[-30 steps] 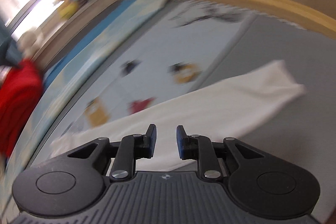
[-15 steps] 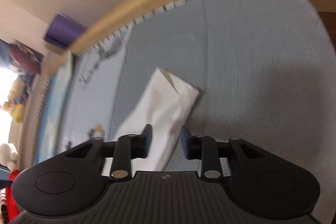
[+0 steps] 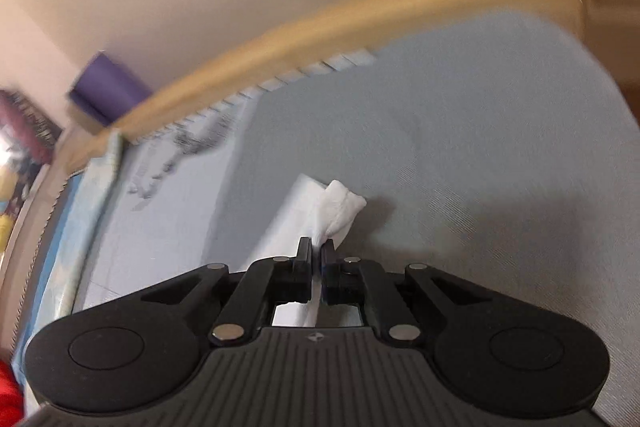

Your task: Fold small clothes

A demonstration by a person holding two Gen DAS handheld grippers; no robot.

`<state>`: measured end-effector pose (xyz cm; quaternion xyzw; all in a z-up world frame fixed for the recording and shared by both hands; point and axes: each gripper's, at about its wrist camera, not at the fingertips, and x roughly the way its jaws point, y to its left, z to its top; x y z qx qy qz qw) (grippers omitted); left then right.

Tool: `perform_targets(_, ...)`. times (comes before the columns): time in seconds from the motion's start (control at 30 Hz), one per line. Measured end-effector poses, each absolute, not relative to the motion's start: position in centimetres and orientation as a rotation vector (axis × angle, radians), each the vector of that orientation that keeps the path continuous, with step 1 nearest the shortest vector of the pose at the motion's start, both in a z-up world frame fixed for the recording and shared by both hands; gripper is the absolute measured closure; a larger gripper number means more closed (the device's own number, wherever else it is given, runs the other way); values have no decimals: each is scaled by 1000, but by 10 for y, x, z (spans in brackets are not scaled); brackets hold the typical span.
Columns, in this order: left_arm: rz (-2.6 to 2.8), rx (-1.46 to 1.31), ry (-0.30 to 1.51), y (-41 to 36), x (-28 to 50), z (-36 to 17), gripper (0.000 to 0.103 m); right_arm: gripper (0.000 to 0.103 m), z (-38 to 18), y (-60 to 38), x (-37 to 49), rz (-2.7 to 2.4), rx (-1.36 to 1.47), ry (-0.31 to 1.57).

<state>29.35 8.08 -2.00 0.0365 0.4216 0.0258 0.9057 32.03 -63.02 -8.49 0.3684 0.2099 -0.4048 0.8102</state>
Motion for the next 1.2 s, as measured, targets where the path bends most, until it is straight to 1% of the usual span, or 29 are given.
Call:
perform_targets(0.13, 116, 32, 883, 106, 296, -17, 66, 99, -44, -566, 361, -779, 572, 392)
perform_targets(0.23, 165, -24, 879, 128, 298, -12, 66, 99, -5, -489, 389, -596, 442, 331)
perform_targets(0.4, 237, -126, 889, 161, 300, -6, 66, 99, 46, -316, 407, -151, 264, 253)
perform_targets(0.5, 256, -160, 900, 172, 301, -5, 66, 99, 52, -212, 401, 167, 162, 252)
perform_targets(0.6, 262, -182, 908, 179, 301, -5, 66, 98, 31, -127, 387, 486, 81, 361)
perform_targets(0.63, 262, -190, 913, 181, 302, -5, 66, 95, 16, -102, 383, 600, 50, 442)
perform_targets(0.67, 261, -199, 919, 184, 302, -6, 66, 88, -6, -79, 381, 723, 5, 564)
perform_targets(0.73, 263, -220, 932, 189, 304, -8, 65, 87, -51, -50, 368, 846, -108, 750)
perform_targets(0.8, 261, -252, 943, 193, 304, -10, 65, 87, -86, -40, 360, 903, -221, 916)
perform_targets(0.87, 243, -286, 949, 195, 307, -12, 65, 86, -91, -49, 361, 905, -266, 956)
perform_targets(0.93, 222, -323, 954, 196, 311, -14, 65, 83, -78, -70, 370, 856, -212, 969)
perform_targets(1.0, 185, -372, 958, 196, 317, -19, 65, 80, -55, -97, 379, 764, -99, 961)
perform_targets(1.13, 85, -461, 978, 196, 337, -39, 65, 72, -18, -174, 405, 464, 105, 922)
perform_targets(1.2, 37, -510, 974, 195, 348, -52, 66, 72, -6, -216, 408, 281, 202, 909)
